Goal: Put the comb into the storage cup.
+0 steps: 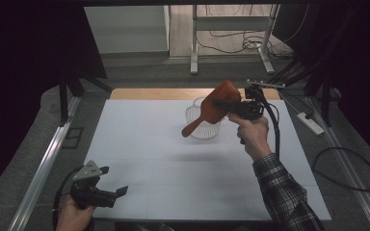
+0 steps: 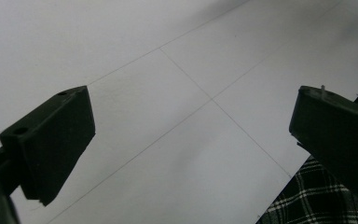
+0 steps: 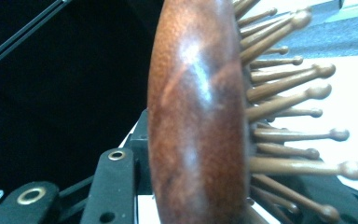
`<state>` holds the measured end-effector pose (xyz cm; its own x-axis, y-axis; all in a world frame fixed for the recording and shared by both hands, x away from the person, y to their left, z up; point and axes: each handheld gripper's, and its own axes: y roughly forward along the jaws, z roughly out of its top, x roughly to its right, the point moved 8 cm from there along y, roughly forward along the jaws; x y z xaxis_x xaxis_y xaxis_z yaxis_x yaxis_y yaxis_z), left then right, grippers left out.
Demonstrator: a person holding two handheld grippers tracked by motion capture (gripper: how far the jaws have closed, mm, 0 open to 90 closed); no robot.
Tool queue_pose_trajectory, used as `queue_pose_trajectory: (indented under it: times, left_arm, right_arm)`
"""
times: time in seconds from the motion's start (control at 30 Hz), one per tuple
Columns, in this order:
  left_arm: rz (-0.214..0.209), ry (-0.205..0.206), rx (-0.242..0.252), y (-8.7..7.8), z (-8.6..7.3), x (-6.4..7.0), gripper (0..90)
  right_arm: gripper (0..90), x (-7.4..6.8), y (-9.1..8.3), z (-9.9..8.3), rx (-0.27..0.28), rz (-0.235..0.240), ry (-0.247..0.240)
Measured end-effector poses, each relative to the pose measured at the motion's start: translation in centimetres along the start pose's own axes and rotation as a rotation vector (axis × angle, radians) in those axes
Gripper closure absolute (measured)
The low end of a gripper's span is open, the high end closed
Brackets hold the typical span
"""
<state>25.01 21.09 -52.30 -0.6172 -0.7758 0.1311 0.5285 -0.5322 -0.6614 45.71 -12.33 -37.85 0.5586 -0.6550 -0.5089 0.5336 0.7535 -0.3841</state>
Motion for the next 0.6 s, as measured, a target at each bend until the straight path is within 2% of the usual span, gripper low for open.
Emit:
queue_pose_trajectory:
  times: [0.17,0.33,0.6]
  left_arm:
    - [-0.007,-0.017,0.005,0.0,0.0,-0.1,0.7]
    - [-0.002,-0.004,-0.008,0.1,0.0,0.0,0.7]
    - [-0.004,-0.013,-0.007,0.1,0.0,-0.1,0.8]
  right_arm:
    - [55.3,0.6,0.0,0.8,0.014,-0.018,0.009]
    - [55.3,1.3,0.0,1.7,0.029,-0.041,0.019]
    - [55.4,2.4,0.0,2.7,0.048,-0.071,0.028]
